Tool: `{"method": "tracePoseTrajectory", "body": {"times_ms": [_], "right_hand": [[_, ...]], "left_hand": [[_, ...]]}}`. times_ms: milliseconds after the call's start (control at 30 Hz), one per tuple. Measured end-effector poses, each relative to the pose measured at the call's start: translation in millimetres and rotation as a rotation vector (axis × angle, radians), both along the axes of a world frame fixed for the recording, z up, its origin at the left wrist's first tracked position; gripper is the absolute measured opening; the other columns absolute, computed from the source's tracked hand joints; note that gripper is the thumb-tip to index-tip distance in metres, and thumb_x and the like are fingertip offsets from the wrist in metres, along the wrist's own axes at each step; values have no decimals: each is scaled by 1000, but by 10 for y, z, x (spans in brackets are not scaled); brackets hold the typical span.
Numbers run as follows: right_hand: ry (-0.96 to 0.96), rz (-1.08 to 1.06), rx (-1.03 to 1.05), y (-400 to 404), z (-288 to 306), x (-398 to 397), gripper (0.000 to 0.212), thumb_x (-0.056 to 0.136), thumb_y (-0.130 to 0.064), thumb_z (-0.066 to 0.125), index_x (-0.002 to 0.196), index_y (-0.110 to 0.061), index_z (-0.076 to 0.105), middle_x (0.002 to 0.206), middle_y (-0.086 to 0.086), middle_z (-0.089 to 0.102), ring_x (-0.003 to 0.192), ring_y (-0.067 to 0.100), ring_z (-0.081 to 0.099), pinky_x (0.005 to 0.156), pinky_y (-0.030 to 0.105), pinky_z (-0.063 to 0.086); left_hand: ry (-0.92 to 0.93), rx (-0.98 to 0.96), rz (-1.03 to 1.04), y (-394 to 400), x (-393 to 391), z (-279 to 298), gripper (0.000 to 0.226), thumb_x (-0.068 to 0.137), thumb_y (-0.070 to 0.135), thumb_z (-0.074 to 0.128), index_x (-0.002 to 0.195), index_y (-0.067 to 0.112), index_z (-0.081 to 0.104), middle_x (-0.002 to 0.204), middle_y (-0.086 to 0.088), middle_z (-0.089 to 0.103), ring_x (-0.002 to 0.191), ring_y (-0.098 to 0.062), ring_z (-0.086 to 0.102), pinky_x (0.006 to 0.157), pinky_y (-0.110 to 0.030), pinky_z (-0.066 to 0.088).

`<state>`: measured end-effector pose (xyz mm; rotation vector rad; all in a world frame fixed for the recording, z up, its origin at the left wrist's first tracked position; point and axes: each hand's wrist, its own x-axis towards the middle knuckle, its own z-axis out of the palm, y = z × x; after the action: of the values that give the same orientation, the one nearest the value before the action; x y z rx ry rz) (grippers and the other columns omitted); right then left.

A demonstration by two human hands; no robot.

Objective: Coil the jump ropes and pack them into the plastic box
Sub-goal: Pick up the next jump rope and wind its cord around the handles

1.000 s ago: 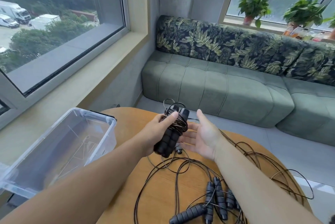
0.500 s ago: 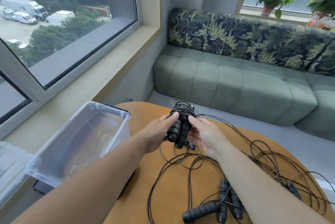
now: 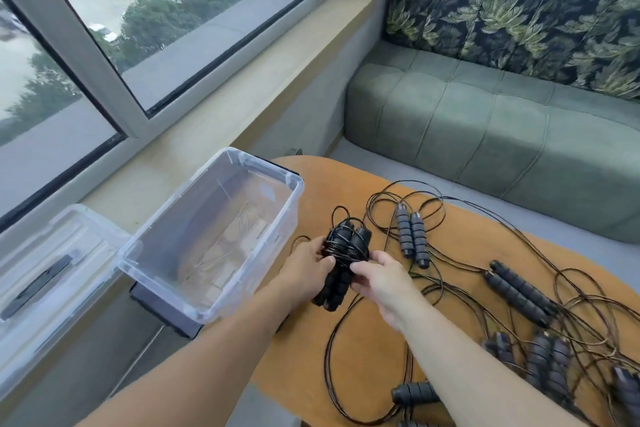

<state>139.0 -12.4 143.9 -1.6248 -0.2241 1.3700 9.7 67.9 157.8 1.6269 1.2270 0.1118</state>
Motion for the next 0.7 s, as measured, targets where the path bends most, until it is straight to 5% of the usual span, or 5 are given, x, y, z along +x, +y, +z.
{"method": "tracePoseTrajectory", "body": {"times_ms": [100,167,233,400,700], "right_hand": [[38,21,-58,-4,-273,-156,27,92,-1,58,115,-13,58,115,12,68,103,24,66,83,31,57],[48,3,-83,26,-411,-189,28,91,-1,57,118,-9,59,114,14,68,103,25,67,83,31,57],[55,-20,-89,135,-540,-173,27,90,-1,57,116,-8,60,113,15,69,103,26,67,87,34,57],[68,-63,-89,517,-798,-70,24,89,-2,57,111,-12,63,111,13,70,104,26,66,96,40,55],[27,-94,-108,1072,-1189,124,27,93,-4,52,117,-11,63,105,8,68,99,20,63,96,38,53]], "left_hand": [[104,10,-35,-35,-108,-272,24,96,23,48,118,27,57,119,-5,59,101,-23,61,94,-45,52],[135,23,-58,-31,-114,-339,32,98,22,45,129,25,53,135,-4,49,113,-24,56,105,-33,42],[179,22,-46,50,-75,-428,39,101,17,42,140,16,43,141,-2,38,124,-23,48,98,-20,32],[208,63,-11,399,127,-674,23,84,13,42,102,20,54,117,-9,55,100,-25,55,94,-42,48],[137,63,31,870,381,-1073,42,87,6,48,125,22,56,124,3,56,112,-19,56,96,-30,46]]}}
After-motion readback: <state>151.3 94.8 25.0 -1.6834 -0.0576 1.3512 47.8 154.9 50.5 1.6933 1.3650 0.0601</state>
